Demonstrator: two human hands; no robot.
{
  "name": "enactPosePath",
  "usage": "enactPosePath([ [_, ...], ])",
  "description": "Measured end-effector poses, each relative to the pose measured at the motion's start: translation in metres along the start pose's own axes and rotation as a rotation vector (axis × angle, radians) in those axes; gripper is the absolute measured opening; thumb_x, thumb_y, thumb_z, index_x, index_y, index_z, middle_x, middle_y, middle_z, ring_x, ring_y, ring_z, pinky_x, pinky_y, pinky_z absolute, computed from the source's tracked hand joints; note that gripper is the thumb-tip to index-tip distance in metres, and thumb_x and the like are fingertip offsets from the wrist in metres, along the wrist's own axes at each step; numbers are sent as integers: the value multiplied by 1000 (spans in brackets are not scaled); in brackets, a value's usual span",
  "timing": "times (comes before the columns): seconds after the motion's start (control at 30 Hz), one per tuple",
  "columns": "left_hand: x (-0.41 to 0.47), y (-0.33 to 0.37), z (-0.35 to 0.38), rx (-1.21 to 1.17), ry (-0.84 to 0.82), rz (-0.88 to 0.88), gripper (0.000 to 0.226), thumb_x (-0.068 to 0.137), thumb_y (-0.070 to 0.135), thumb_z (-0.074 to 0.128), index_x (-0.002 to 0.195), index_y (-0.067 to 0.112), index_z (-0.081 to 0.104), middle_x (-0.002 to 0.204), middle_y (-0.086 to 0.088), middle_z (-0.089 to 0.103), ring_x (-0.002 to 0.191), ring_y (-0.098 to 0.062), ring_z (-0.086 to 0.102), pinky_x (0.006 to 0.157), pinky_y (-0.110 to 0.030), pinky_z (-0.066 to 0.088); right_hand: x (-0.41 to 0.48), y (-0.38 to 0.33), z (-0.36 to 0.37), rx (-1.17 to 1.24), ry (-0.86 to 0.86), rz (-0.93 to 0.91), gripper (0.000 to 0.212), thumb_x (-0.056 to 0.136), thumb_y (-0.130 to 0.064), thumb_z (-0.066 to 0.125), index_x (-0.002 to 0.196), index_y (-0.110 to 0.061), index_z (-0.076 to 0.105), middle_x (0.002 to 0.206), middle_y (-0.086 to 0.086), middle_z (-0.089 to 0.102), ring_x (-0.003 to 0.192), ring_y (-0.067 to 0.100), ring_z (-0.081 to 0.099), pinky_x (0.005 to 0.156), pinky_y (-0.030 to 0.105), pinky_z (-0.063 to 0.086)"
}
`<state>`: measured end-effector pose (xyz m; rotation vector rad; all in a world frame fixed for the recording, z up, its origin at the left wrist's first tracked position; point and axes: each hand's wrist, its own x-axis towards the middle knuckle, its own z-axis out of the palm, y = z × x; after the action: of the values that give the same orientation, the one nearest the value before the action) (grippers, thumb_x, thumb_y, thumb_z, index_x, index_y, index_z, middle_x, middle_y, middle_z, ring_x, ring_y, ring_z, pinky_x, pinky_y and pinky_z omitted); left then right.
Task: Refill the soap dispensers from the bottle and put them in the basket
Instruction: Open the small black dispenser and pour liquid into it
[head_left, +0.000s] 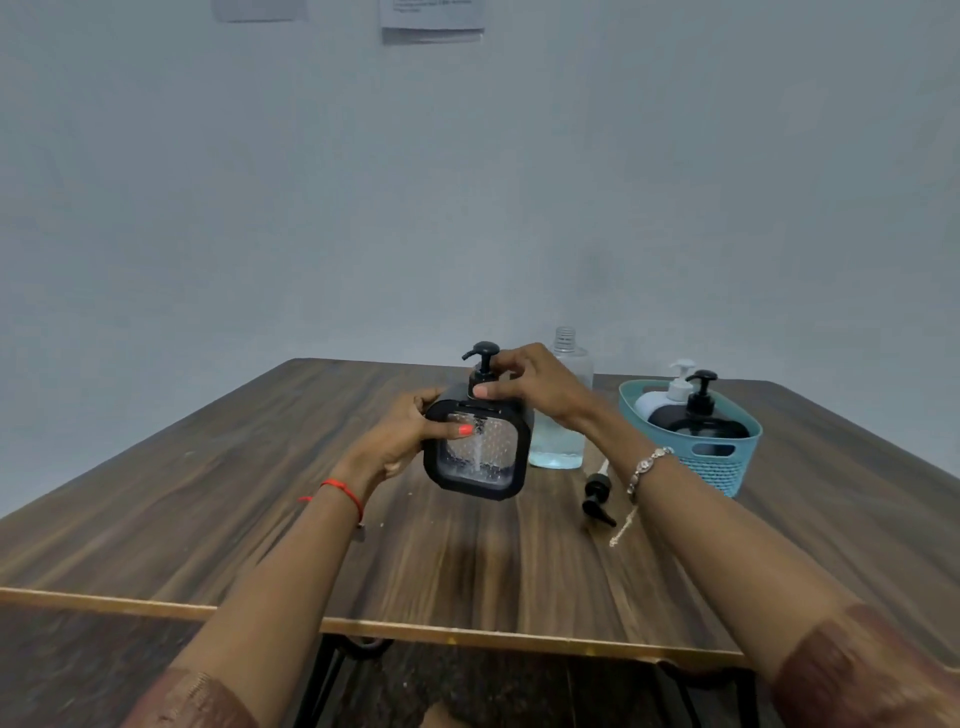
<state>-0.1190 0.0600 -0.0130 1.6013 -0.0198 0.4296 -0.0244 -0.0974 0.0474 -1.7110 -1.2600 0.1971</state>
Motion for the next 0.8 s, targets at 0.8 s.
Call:
enactPosePath([
  [0.8, 11, 4, 17, -14, 158, 4, 34, 62, -7, 77, 86, 14, 66, 70, 5, 74, 67, -9, 70, 55, -20, 54, -4, 8, 11, 120, 368, 142, 28, 63, -23, 84, 85, -17, 67, 77, -5, 67, 68, 6, 64, 65, 20, 51],
])
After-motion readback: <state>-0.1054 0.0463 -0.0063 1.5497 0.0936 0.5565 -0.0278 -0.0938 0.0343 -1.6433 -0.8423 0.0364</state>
